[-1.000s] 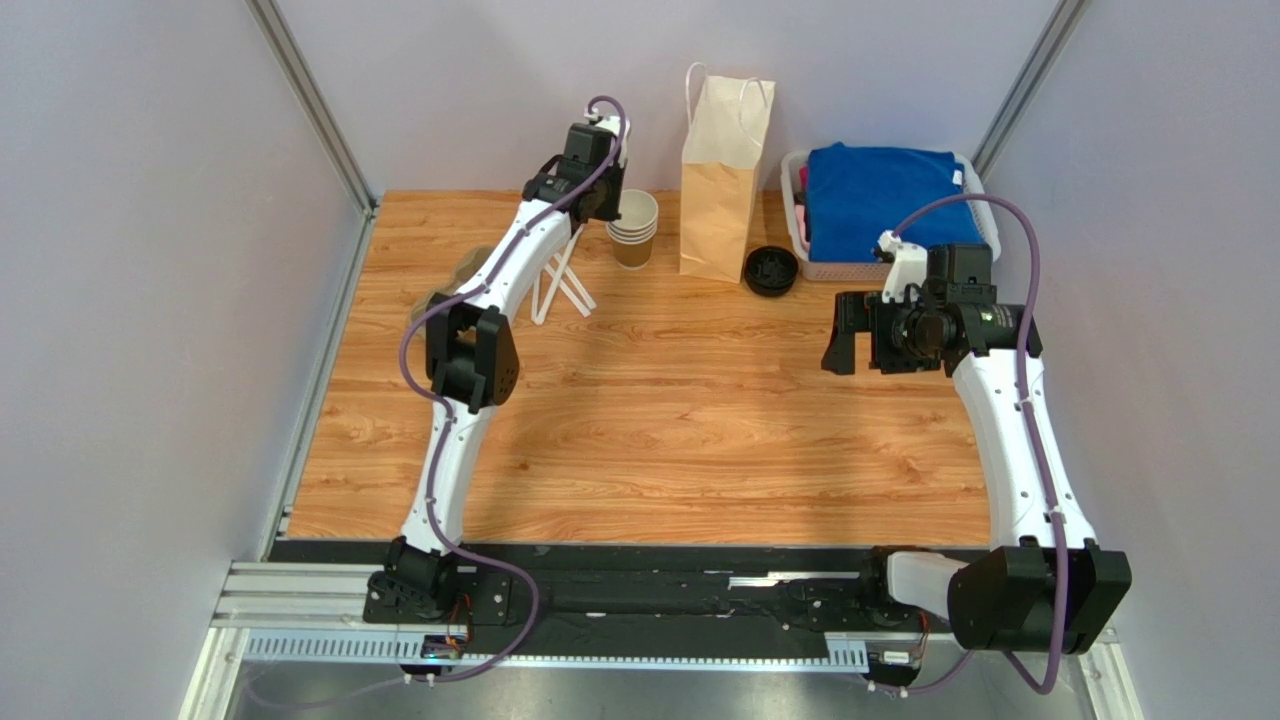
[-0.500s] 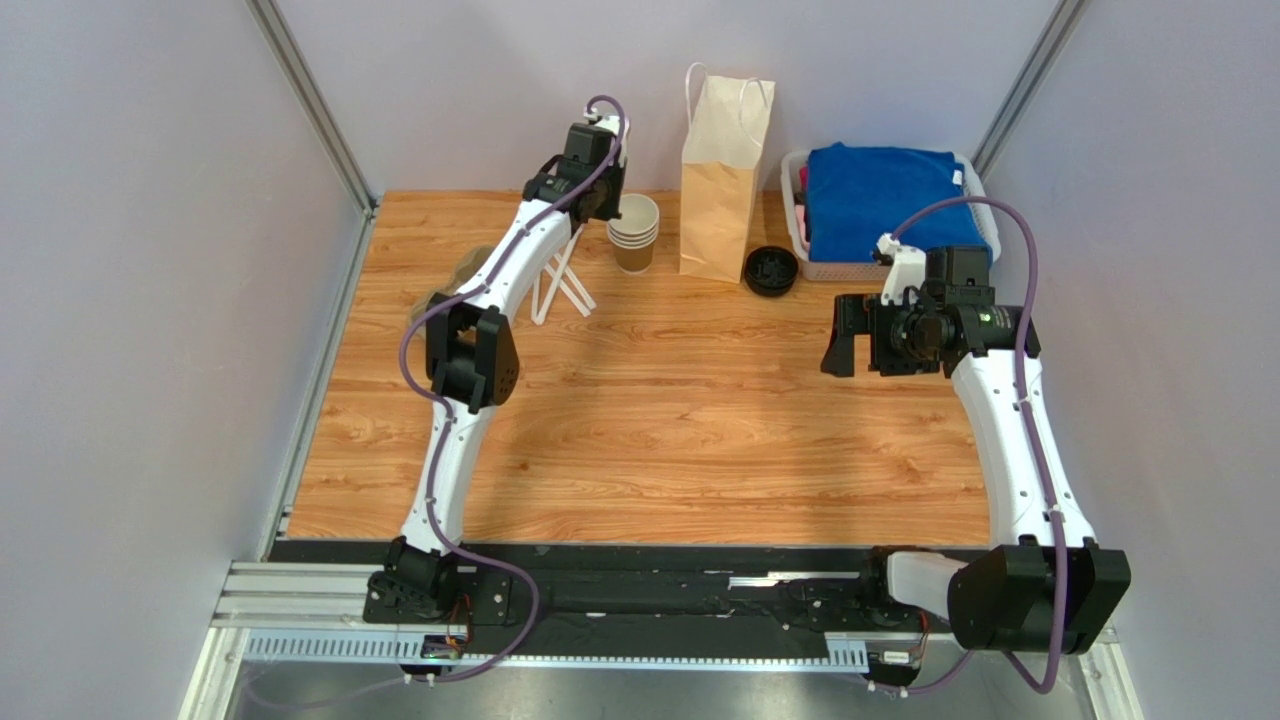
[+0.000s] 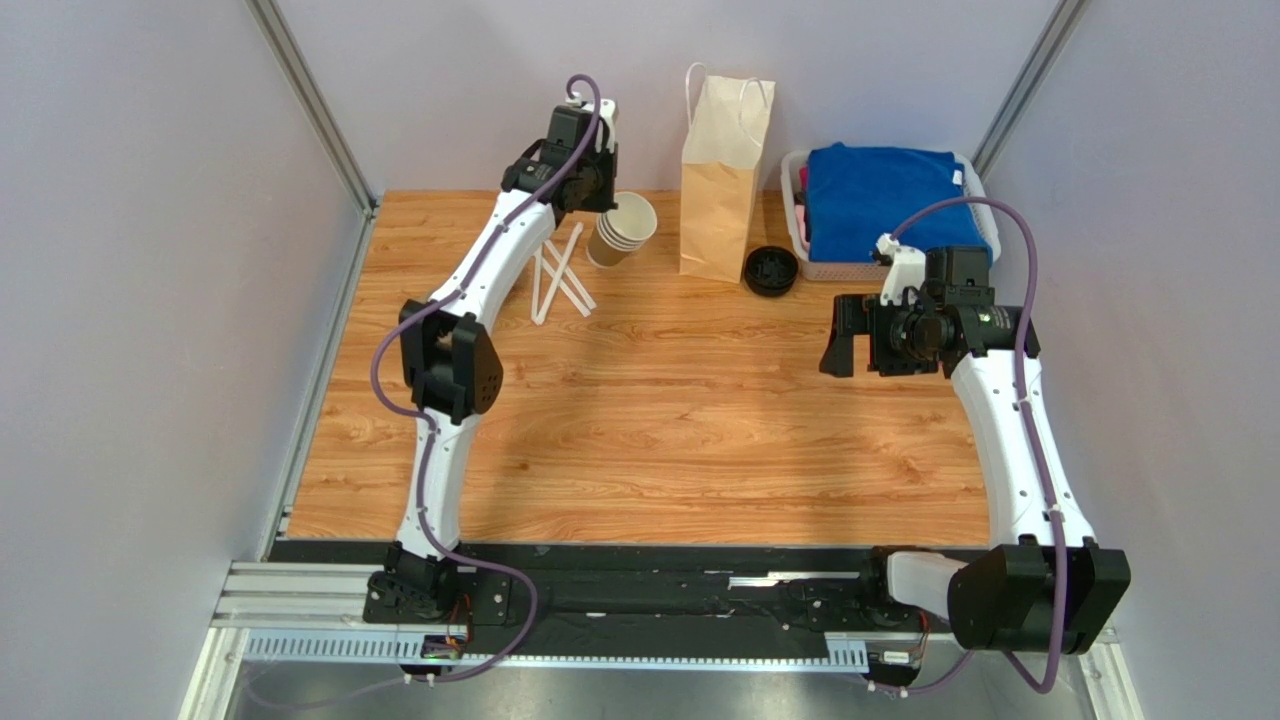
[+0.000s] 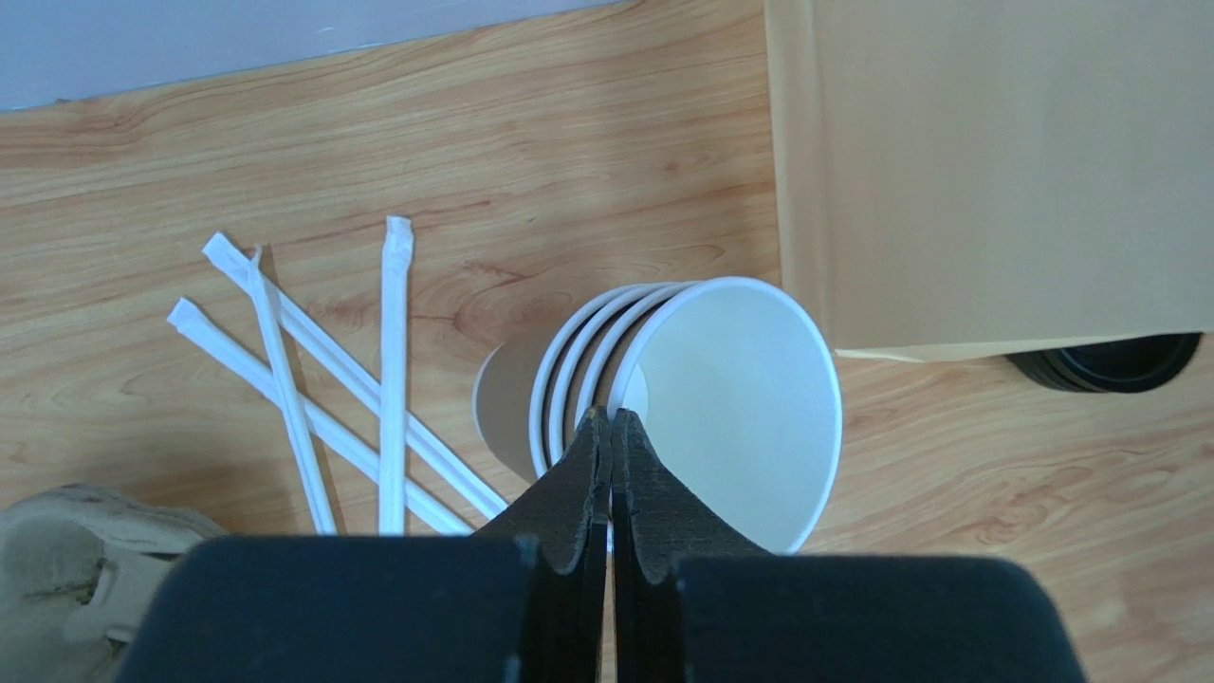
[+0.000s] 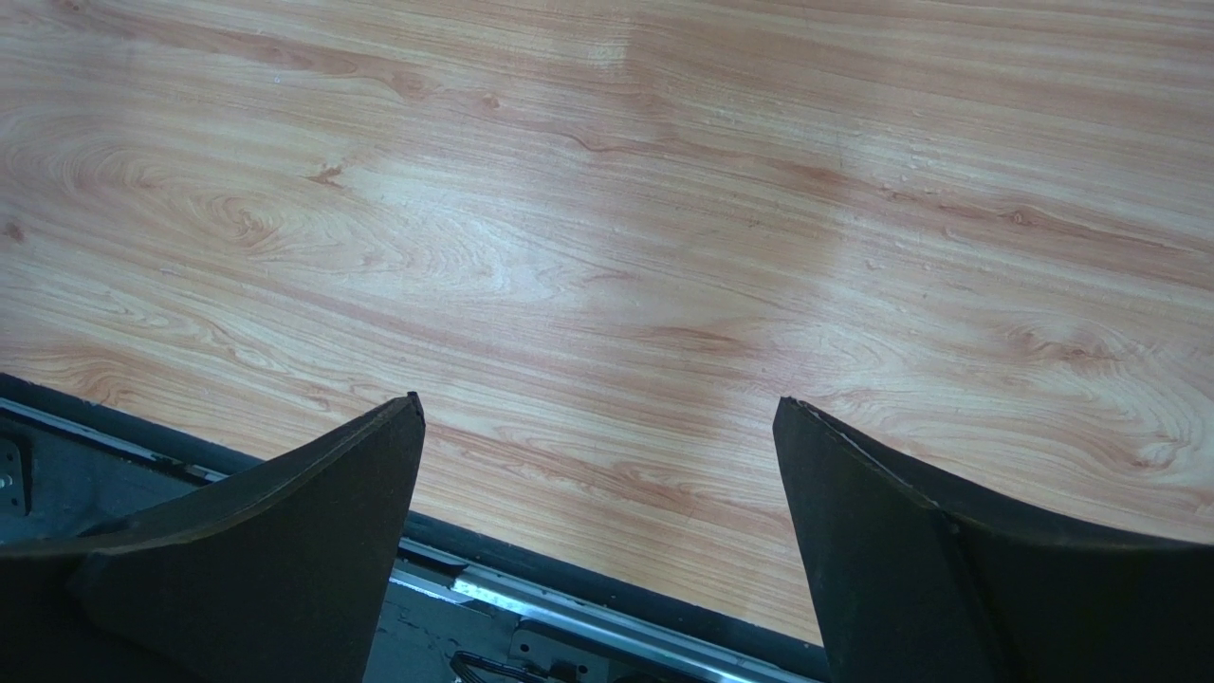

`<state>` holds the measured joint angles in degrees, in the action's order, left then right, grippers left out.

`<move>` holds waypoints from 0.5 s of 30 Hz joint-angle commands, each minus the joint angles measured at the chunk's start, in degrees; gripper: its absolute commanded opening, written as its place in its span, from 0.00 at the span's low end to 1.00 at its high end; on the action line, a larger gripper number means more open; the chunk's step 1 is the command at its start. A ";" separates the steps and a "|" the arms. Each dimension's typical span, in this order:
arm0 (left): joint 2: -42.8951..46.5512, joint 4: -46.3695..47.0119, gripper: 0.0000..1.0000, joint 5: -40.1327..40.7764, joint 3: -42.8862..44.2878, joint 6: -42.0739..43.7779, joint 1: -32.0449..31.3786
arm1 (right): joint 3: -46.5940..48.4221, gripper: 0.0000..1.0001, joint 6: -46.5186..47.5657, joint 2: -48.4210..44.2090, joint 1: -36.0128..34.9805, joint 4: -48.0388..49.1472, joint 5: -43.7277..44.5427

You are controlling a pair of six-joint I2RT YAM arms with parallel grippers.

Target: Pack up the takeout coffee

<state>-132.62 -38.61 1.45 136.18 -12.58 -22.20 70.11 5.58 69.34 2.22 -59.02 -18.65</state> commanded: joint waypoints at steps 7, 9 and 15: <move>9.30 -1.12 0.00 -9.43 -8.46 -6.31 0.57 | 3.36 1.00 -2.24 1.14 -0.02 4.18 -9.02; 11.06 -0.15 0.00 -10.85 -11.45 -7.45 1.01 | 5.12 1.00 -4.08 2.54 -0.98 5.93 -11.84; 13.35 1.16 0.00 -16.83 -17.25 -10.09 2.15 | 7.15 0.87 -11.55 5.10 -9.75 16.55 -12.99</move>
<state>-125.23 -39.59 -9.63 121.34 -19.25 -21.06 73.82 0.01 73.45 -1.63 -52.75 -28.73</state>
